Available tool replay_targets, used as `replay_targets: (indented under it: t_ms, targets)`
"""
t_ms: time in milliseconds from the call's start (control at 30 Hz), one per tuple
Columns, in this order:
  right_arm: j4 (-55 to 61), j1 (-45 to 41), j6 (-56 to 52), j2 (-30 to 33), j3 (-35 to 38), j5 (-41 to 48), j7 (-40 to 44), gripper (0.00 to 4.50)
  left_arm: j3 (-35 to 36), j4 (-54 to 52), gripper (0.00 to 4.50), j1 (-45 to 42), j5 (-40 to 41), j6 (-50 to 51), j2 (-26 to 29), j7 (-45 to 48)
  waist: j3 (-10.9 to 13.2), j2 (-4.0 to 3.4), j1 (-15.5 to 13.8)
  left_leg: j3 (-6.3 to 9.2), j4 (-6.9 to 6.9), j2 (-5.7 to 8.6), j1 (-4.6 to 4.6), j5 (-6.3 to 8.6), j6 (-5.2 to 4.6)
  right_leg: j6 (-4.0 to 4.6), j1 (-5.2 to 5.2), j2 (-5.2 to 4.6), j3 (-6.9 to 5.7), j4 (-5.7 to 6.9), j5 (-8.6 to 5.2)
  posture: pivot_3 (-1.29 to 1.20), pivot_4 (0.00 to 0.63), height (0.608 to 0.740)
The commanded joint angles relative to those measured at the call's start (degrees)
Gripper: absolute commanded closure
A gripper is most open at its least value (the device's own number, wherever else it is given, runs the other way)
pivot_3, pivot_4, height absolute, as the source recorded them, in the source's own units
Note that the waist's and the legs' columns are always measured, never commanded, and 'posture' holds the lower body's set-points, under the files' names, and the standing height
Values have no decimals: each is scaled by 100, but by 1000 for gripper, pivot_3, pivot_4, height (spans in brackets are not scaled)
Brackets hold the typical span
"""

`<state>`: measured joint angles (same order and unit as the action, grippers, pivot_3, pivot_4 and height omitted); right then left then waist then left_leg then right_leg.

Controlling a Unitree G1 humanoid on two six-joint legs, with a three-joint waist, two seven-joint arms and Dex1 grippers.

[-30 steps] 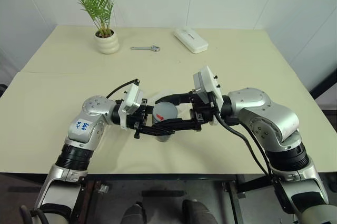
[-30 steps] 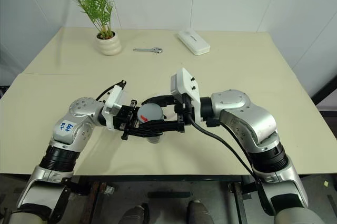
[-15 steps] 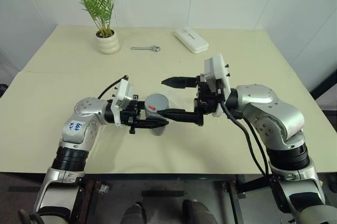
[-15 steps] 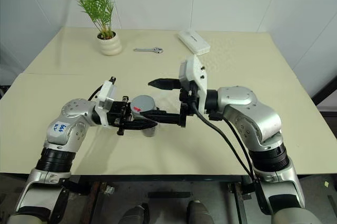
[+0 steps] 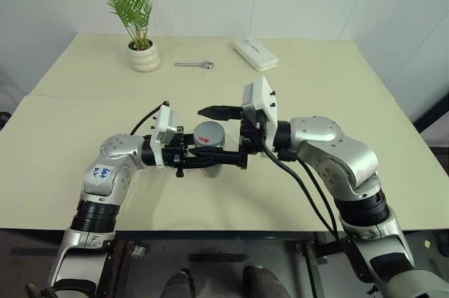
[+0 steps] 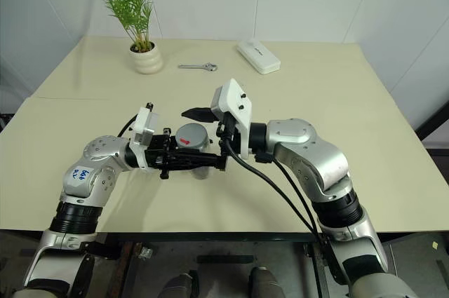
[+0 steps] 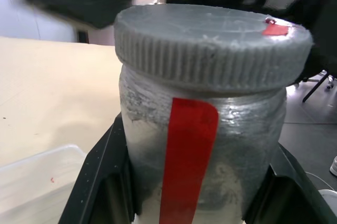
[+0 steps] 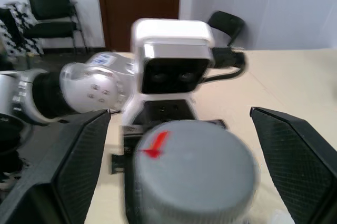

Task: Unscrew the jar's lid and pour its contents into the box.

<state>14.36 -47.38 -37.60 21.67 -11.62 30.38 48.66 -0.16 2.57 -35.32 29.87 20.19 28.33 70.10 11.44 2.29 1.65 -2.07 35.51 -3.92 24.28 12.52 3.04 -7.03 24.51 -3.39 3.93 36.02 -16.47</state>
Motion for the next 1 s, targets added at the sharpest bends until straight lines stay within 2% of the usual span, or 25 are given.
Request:
replay_targets:
  t_ms: [33, 233, 433, 667, 800, 1000]
  targets:
    - [-202, -285, 181, -118, 73, -106, -22, 26, -9, -192, 2571, -20, 95, -13, -38, -6, 0, 0, 10, 0, 1, 0, 0, 0, 0, -1, 0, 0, 0, 0, 1, 0, 150, 740]
    - [-427, -331, 342, -133, 101, -237, 65, 26, -35, -228, 2571, -12, 94, -6, -70, -9, 0, 0, 8, 0, -2, -1, 1, 0, 0, -1, 1, 0, 0, -1, 1, 0, 150, 740]
    - [-692, -390, 531, 132, 390, -250, 237, 26, -26, -229, 2571, -20, 107, -18, -49, 10, 0, 0, 7, 0, 0, 0, 0, 0, 0, -1, 1, 1, 0, 2, 1, 0, 150, 740]
    - [-470, 3, 650, 602, 790, 141, 610, 26, -10, -131, 2571, -87, 102, -73, -10, 57, 0, 0, -4, 0, -1, 0, 1, 1, -1, -2, 0, 0, 0, -3, 1, 0, 150, 740]
    - [-303, 538, 896, 1074, 1015, 151, 905, 26, 25, 15, 2571, -169, 80, -124, 82, 169, 0, 0, -9, -1, -1, 0, 1, 1, -1, -2, 0, 0, 0, -4, 1, 0, 150, 740]
    - [-212, 684, 792, 1264, 1296, 392, 1002, 26, 58, 98, 2571, -206, 47, -178, 116, 228, 0, 0, 43, -2, 1, 0, -5, 0, -1, -3, -1, 3, 5, 2, 2, 0, 150, 740]
